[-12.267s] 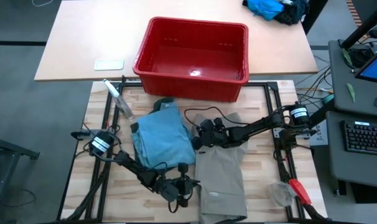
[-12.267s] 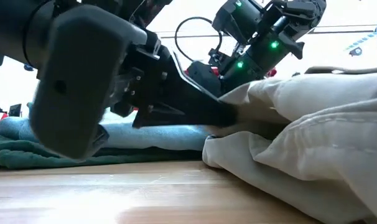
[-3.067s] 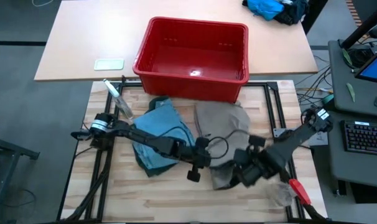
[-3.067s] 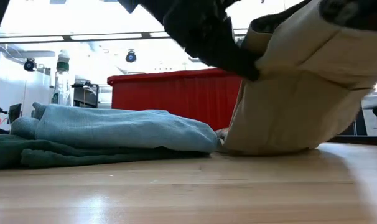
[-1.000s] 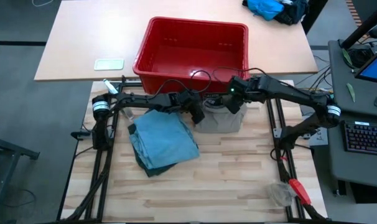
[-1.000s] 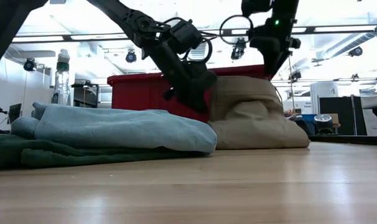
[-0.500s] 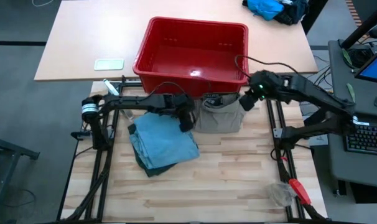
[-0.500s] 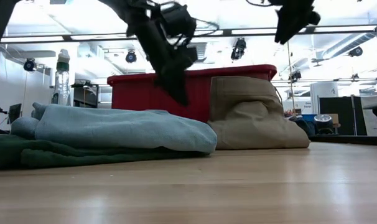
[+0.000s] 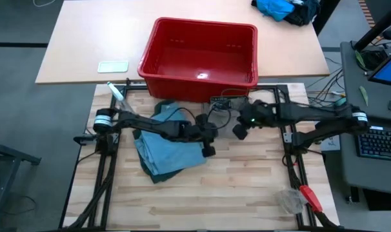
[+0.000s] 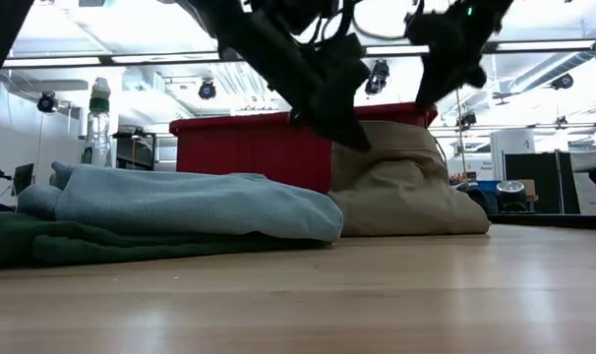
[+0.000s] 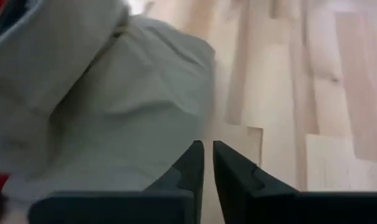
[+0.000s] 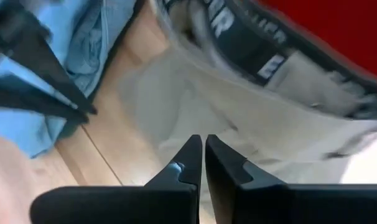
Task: Fold Laundry from Bin
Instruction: Fold the light brown shorts
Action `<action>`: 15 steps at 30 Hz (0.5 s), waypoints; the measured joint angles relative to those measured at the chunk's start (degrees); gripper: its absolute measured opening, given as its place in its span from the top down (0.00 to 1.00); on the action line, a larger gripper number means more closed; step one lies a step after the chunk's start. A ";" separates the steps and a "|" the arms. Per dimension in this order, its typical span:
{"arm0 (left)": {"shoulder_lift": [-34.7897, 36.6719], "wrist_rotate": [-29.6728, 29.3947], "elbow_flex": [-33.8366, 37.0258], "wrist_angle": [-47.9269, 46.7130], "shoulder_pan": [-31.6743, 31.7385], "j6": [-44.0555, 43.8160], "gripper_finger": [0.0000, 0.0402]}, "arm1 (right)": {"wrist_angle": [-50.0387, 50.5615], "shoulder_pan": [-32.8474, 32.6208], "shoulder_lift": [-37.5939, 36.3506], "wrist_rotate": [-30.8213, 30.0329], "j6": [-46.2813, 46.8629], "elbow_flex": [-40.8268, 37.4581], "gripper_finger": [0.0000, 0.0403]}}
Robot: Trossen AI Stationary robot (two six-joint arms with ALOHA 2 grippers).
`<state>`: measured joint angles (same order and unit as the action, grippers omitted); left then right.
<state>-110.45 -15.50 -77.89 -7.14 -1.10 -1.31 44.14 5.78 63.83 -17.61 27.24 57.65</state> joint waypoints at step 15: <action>15.33 -20.22 3.11 -4.46 -11.65 -2.28 1.00 | -20.05 0.24 15.34 -10.91 6.83 -11.21 0.98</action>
<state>-95.13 -35.72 -74.77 -11.60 -12.76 -3.59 24.08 6.02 79.16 -28.51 34.07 46.44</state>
